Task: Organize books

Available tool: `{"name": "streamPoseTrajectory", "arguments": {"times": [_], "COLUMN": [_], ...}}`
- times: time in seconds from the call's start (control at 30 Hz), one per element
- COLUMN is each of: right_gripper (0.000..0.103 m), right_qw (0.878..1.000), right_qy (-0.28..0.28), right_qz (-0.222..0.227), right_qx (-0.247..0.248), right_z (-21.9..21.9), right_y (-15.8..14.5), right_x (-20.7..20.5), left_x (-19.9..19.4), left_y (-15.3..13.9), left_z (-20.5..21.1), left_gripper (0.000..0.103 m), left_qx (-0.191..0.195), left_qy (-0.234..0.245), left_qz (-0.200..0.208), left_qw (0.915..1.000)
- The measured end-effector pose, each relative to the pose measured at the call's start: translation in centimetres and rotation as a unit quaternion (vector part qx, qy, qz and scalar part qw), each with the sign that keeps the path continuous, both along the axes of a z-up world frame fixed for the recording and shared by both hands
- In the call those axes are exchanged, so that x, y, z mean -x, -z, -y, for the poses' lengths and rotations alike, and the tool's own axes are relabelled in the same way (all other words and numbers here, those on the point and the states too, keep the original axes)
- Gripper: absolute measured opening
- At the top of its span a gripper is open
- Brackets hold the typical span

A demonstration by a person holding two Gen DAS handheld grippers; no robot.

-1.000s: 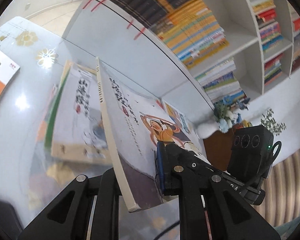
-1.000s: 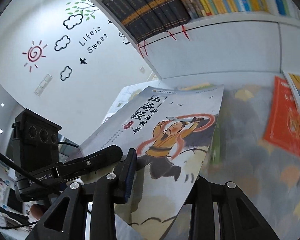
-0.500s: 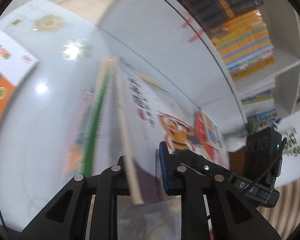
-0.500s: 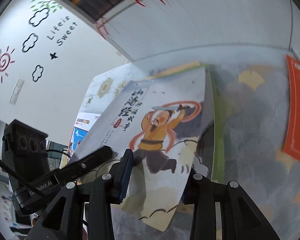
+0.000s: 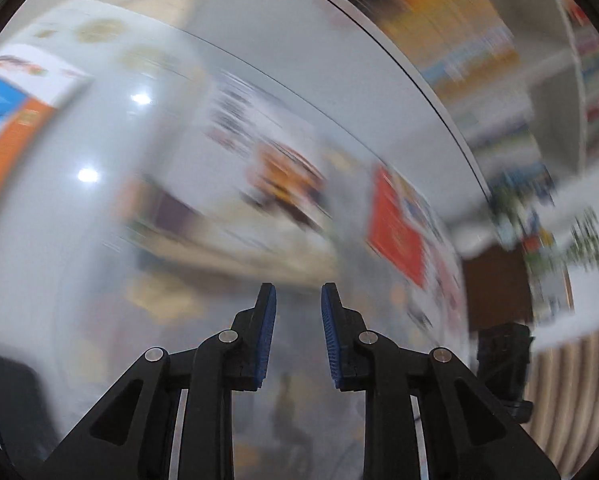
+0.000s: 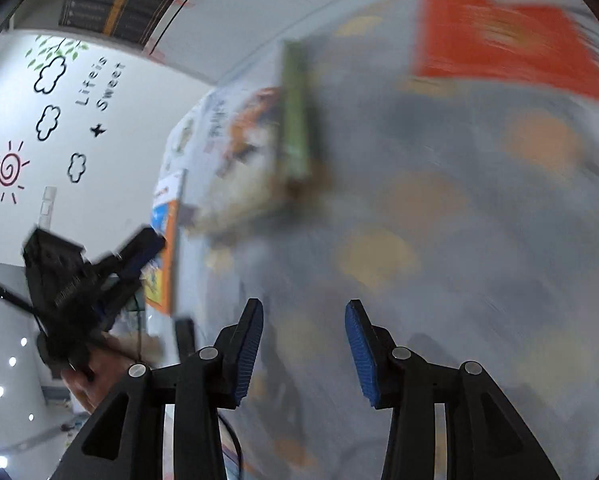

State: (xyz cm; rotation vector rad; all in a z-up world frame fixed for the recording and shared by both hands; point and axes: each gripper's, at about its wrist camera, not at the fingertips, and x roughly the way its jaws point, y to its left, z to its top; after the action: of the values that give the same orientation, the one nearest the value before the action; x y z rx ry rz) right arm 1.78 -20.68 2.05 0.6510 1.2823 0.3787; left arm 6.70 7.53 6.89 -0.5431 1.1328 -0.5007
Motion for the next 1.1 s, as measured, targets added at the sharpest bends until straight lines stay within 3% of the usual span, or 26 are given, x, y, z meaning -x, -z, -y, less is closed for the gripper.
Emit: {"name": "streamPoseTrajectory", "arguments": {"times": [0.07,0.23,0.4,0.47,0.5,0.6,0.77,0.93,1.0,1.1], "right_gripper": [0.056,0.057,0.057,0.050,0.039,0.032,0.031,0.032,0.032,0.032], "right_qw": [0.999,0.985,0.957,0.946,0.942,0.938,0.949,0.964,0.968,0.978], "right_qy": [0.038,0.174,0.288,0.317,0.326,0.327,0.287,0.242,0.223,0.184], "right_qz": [-0.004,-0.022,0.006,0.030,0.039,0.045,0.038,0.025,0.031,0.028], "right_qx": [0.017,0.009,0.034,0.057,0.075,0.107,0.127,0.108,0.115,0.092], "right_z": [4.0,16.3,27.4,31.2,32.7,36.1,39.0,39.9,39.5,38.0], "right_y": [0.1,0.3,-1.4,-2.4,-2.7,-2.9,-0.8,1.8,1.7,2.1], "right_x": [4.1,12.5,17.5,18.9,19.3,19.2,15.7,12.6,12.7,14.3], "left_x": [1.5,5.3,8.2,8.9,9.1,9.7,10.1,11.0,12.0,14.3], "left_y": [-0.1,0.1,0.4,0.8,0.9,2.1,4.3,5.3,5.6,5.4], "left_z": [4.9,16.0,27.9,32.3,33.5,38.0,42.4,44.2,45.0,45.3], "left_gripper": [0.025,0.036,0.037,0.036,0.036,0.035,0.034,0.034,0.034,0.034], "left_qx": [0.015,0.032,0.015,0.004,-0.001,-0.033,-0.094,-0.078,-0.061,-0.075], "left_qy": [0.052,0.156,0.224,0.232,0.233,0.225,0.191,0.200,0.221,0.241], "left_qz": [-0.010,-0.034,-0.039,-0.041,-0.041,-0.044,-0.038,-0.054,-0.067,-0.060], "left_qw": [0.9985,0.9867,0.9738,0.9717,0.9715,0.9728,0.9763,0.9753,0.9710,0.9658]}}
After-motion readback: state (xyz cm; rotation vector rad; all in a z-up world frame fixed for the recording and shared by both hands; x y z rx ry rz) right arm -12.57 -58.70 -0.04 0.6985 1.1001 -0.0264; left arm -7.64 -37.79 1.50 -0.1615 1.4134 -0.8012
